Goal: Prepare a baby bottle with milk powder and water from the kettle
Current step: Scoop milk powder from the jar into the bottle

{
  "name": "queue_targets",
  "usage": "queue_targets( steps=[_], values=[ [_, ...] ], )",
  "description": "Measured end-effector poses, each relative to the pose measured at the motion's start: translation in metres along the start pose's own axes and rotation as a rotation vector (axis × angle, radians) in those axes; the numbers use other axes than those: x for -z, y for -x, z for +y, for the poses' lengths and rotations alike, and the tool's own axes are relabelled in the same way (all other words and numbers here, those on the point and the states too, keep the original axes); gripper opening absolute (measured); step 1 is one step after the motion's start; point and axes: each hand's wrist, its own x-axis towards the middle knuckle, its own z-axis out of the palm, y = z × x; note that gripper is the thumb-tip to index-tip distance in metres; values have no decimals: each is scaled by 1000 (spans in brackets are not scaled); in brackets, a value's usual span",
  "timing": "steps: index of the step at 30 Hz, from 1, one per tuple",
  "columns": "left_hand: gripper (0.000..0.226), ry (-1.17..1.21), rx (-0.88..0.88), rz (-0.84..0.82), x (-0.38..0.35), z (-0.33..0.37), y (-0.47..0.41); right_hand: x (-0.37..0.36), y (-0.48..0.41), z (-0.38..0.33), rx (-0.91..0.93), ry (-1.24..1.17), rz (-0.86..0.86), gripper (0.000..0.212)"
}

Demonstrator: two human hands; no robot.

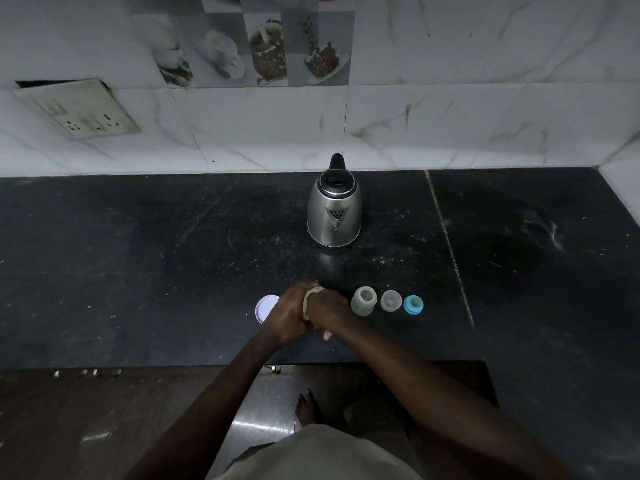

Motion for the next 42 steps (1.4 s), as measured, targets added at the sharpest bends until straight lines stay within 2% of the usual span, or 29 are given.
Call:
queue_targets(
  steps=[2, 4, 8, 10, 13, 17, 21, 24, 29, 37, 42],
  values=[
    [67, 7, 1, 8, -1, -2, 0, -2, 2, 6, -10, 1, 34, 30],
    [69, -12, -2, 23, 1, -3, -1, -3, 0, 6, 0, 138, 70, 26],
    [76, -58, -30, -17, 4, -2, -6, -6, 9, 8, 79, 364, 261, 36],
    [78, -83, -20, -43, 5, -1, -9, -6, 12, 14, 124, 436, 305, 43],
    [75, -116, -21, -69, 5, 2, -11, 0, 16, 21, 178, 514, 314, 23],
    [78, -196, -75, -65, -1, 5, -7, -1, 25, 26, 240, 652, 305, 16],
    [70, -227, -118, -46, -6, 10, -2, 0, 27, 26, 256, 678, 310, 9],
    [69, -230, -125, -34, -8, 12, 0, -9, 19, 32, 241, 620, 259, 23],
    [69, -243, -123, -44, -9, 13, -2, -9, 15, 36, 174, 338, 248, 23],
    [90, -183, 41, -76, 0, 11, -10, -2, 45, 48, -59, -407, 446, 19],
    [92, -156, 99, -61, 3, 9, -11, -3, 53, 59, -23, -500, 503, 11]
  ],
)
